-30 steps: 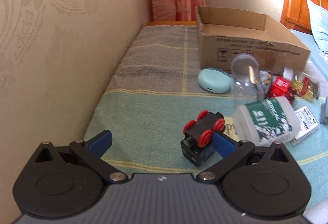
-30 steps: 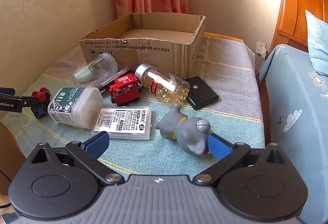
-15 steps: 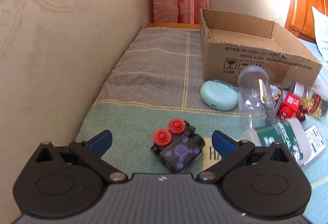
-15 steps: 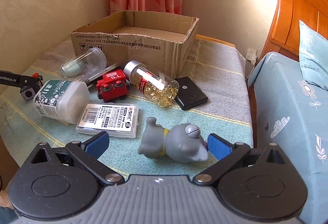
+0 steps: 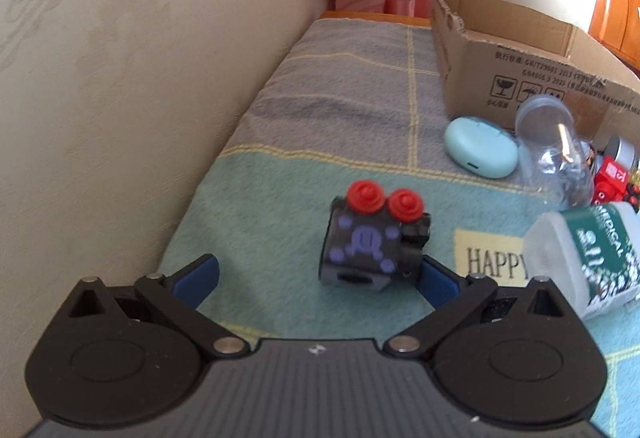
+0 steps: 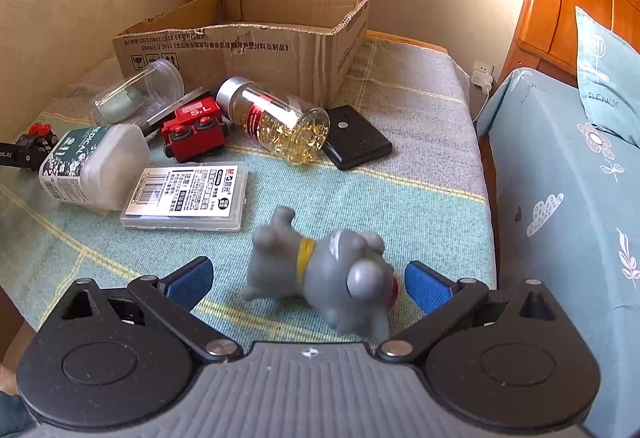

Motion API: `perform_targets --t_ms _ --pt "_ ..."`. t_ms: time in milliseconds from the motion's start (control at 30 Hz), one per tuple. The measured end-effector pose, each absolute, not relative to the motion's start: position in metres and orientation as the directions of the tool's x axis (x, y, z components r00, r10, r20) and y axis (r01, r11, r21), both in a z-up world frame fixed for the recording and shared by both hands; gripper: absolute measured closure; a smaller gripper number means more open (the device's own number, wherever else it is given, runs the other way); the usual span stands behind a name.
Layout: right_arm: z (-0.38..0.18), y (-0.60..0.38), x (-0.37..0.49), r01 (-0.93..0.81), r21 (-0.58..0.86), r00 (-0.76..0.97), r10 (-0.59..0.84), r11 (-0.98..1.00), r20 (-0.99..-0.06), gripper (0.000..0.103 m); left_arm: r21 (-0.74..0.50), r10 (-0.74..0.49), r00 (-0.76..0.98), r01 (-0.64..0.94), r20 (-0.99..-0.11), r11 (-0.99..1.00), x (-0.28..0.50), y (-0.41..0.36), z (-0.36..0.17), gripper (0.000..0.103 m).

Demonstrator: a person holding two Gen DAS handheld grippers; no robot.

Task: Organize rigid objects
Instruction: 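Move left tool to black red-knobbed block while right tool approaches grey dog toy, then close left gripper on black block while right gripper closes on grey dog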

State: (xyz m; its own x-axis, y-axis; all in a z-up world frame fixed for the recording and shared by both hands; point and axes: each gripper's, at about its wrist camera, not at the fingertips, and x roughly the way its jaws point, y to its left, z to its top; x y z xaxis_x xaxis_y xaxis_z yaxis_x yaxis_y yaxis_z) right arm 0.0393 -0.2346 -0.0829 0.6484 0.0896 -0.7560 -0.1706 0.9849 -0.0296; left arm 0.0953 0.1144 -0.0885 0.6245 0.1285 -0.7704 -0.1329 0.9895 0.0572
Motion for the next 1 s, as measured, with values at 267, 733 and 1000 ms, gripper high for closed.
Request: perform_targets --t_ms 267,733,1000 --pt "-0.093 -0.237 0.039 -0.208 -0.019 0.639 0.121 0.978 -0.76 0.0 0.002 0.026 0.678 -0.036 -0.735 0.999 0.094 0.107 -0.09 0.001" --pt "-0.095 -0.236 0.04 -0.228 -0.019 0.669 0.143 0.973 -0.729 0.0 -0.06 -0.11 0.696 0.095 -0.71 0.994 0.101 0.109 -0.092 0.001" --pt "-0.096 -0.235 0.039 -0.222 -0.019 0.68 0.141 0.975 -0.719 0.0 0.001 -0.093 0.708 0.131 -0.7 0.991 0.097 0.104 -0.089 0.028"
